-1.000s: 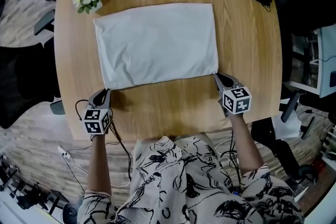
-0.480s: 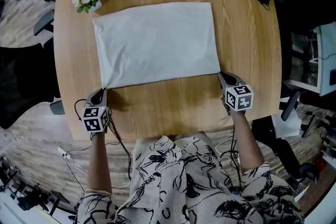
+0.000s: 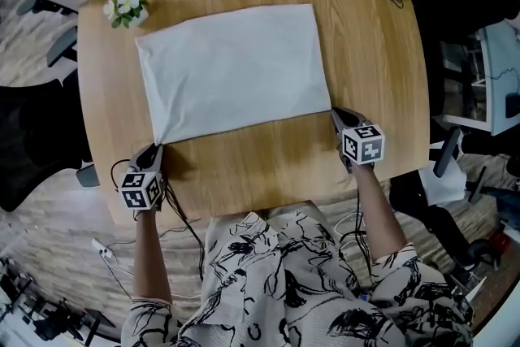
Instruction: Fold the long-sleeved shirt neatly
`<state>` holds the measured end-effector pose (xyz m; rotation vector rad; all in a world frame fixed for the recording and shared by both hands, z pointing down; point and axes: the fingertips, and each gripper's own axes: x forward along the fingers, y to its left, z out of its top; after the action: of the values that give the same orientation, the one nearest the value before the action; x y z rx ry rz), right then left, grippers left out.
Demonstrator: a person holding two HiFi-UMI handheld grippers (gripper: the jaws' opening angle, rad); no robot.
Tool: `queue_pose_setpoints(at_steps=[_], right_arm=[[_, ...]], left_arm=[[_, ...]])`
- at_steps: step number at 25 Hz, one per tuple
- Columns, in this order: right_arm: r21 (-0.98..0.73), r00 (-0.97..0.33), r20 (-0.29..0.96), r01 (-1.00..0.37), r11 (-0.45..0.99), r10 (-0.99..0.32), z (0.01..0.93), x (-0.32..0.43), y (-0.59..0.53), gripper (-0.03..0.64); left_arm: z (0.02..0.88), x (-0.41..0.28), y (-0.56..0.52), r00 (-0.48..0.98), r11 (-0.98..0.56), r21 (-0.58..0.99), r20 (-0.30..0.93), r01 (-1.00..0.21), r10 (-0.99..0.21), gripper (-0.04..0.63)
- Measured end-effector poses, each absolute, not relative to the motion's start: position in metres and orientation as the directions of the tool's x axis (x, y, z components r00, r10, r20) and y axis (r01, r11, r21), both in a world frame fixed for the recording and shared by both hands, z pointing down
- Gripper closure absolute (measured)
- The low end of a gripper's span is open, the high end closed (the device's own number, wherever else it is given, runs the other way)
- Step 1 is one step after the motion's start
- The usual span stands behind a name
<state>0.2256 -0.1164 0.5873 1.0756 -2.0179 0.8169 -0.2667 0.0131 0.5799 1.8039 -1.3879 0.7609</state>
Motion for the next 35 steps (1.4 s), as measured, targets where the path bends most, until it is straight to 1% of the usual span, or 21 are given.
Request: queue_pose_setpoints(at_steps=[2, 3, 5, 6, 7, 8, 10, 11, 13, 16, 20, 22, 26, 28, 31, 35], right_arm=[[-0.207, -0.423, 0.792, -0.865, 0.457, -0.440, 0.581, 0.226, -0.113, 0.544], [-0.216, -0.435, 0.777, -0.863, 0.456, -0.455, 0.575, 0.226, -0.112, 0.526], [-0.231, -0.465, 0.723, -0.860, 0.455, -0.511, 0.552, 0.225, -0.113, 0.485], [-0.235, -0.481, 0.682, -0.857, 0.458, -0.551, 0.535, 0.223, -0.114, 0.480], [-0.234, -0.497, 0.633, -0.854, 0.465, -0.594, 0.515, 0.221, -0.116, 0.486], [-0.230, -0.512, 0.576, -0.850, 0.475, -0.637, 0.491, 0.219, -0.118, 0.509], [-0.225, -0.537, 0.454, -0.841, 0.492, -0.711, 0.441, 0.215, -0.121, 0.594], [-0.224, -0.548, 0.398, -0.836, 0.501, -0.736, 0.417, 0.212, -0.121, 0.610], [-0.213, -0.564, 0.312, -0.826, 0.523, -0.764, 0.377, 0.208, -0.118, 0.609], [-0.164, -0.547, 0.233, -0.837, 0.523, -0.804, 0.328, 0.214, -0.110, 0.611], [-0.156, -0.506, 0.031, -0.854, 0.496, -0.862, 0.252, 0.244, -0.087, 0.611], [-0.156, -0.483, -0.039, -0.862, 0.482, -0.875, 0.221, 0.266, -0.062, 0.611], [-0.125, -0.480, -0.076, -0.865, 0.486, -0.874, 0.192, 0.291, -0.017, 0.611], [-0.106, -0.484, -0.075, -0.865, 0.490, -0.872, 0.188, 0.299, 0.006, 0.611], [-0.069, -0.490, -0.057, -0.867, 0.493, -0.870, 0.189, 0.311, 0.043, 0.611], [-0.067, -0.526, -0.089, -0.844, 0.532, -0.846, 0.177, 0.319, 0.075, 0.611]], left_arm=[[0.579, -0.265, 0.017, 0.260, -0.178, 0.193, 0.797, -0.965, -0.546, 0.450], [0.577, -0.267, 0.020, 0.255, -0.174, 0.189, 0.790, -0.966, -0.557, 0.408], [0.565, -0.281, 0.024, 0.218, -0.147, 0.162, 0.762, -0.976, -0.609, 0.390], [0.552, -0.288, 0.024, 0.194, -0.135, 0.139, 0.736, -0.981, -0.648, 0.390], [0.536, -0.293, 0.024, 0.171, -0.129, 0.113, 0.702, -0.985, -0.691, 0.398], [0.517, -0.295, 0.023, 0.152, -0.128, 0.085, 0.662, -0.988, -0.734, 0.430], [0.475, -0.294, 0.017, 0.121, -0.126, 0.031, 0.573, -0.992, -0.810, 0.539], [0.454, -0.292, 0.014, 0.112, -0.122, 0.015, 0.530, -0.992, -0.841, 0.591], [0.417, -0.287, 0.010, 0.104, -0.111, 0.010, 0.456, -0.994, -0.884, 0.591], [0.365, -0.279, 0.012, 0.082, -0.086, 0.004, 0.355, -0.996, -0.931, 0.591], [0.289, -0.258, 0.017, 0.056, -0.056, 0.007, 0.191, -0.998, -0.980, 0.591], [0.257, -0.237, 0.034, 0.068, -0.066, 0.020, 0.132, -0.998, -0.989, 0.591], [0.212, -0.202, 0.077, 0.068, -0.069, -0.025, 0.052, -0.997, -0.996, 0.591], [0.196, -0.189, 0.100, 0.056, -0.057, -0.028, 0.021, -0.998, -0.998, 0.592], [0.181, -0.169, 0.138, 0.037, -0.037, -0.038, -0.003, -0.999, -0.999, 0.598], [0.163, -0.144, 0.186, 0.025, -0.023, -0.084, -0.016, -0.996, -1.000, 0.598]])
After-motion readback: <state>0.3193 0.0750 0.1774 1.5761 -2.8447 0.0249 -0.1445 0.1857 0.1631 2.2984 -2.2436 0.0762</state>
